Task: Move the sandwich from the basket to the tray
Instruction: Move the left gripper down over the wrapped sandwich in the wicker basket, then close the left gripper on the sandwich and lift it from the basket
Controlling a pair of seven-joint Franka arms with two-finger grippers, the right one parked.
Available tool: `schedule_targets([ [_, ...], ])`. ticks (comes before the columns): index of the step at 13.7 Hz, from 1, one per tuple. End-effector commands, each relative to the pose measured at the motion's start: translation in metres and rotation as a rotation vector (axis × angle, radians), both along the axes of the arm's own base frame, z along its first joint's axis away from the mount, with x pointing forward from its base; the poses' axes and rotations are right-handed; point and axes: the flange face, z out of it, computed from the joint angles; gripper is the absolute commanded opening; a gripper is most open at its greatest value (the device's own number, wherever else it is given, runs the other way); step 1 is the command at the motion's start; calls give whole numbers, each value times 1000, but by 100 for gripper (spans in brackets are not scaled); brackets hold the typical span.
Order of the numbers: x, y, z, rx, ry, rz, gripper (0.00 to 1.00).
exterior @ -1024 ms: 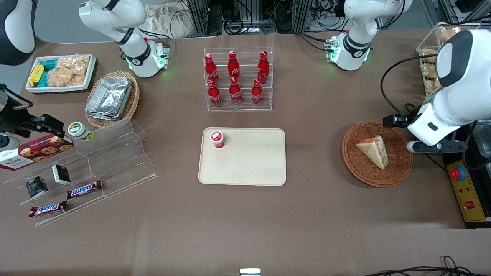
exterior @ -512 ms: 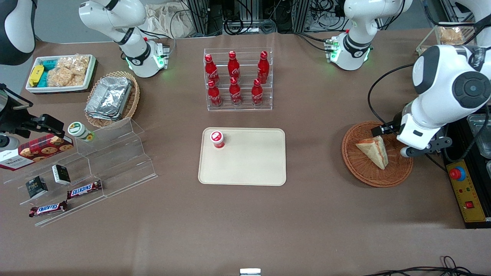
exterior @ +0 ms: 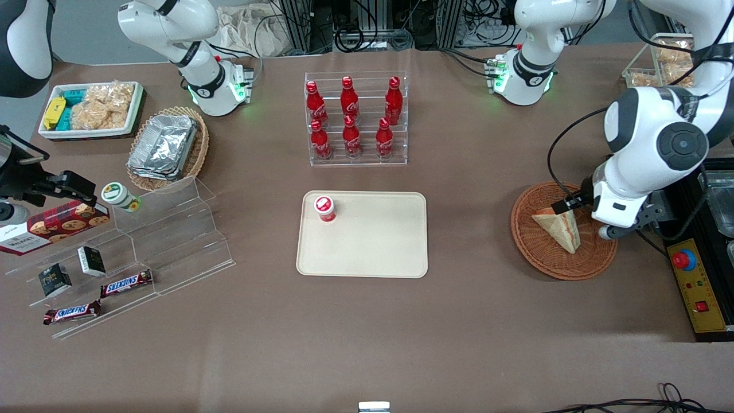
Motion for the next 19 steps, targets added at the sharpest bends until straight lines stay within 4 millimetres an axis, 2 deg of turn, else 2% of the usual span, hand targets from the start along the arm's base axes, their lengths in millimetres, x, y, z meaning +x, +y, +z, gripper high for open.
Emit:
schedule_targets([
  [1,1,3,-24,8,-14,53,100],
  [4,-3,27,-60,32,-25,65,100],
  [6,1,30,-80,25,-31,89,100],
  [8,3,41,-93,24,-37,122,100],
  [12,-2,42,-122,20,-5,152,100],
  [15,-8,48,-130,24,14,163,99],
  [16,-8,48,-135,22,20,163,69],
  [17,-6,47,-135,20,13,163,17],
  [18,-6,47,-132,21,10,162,0],
  [19,-6,48,-127,23,20,145,0],
])
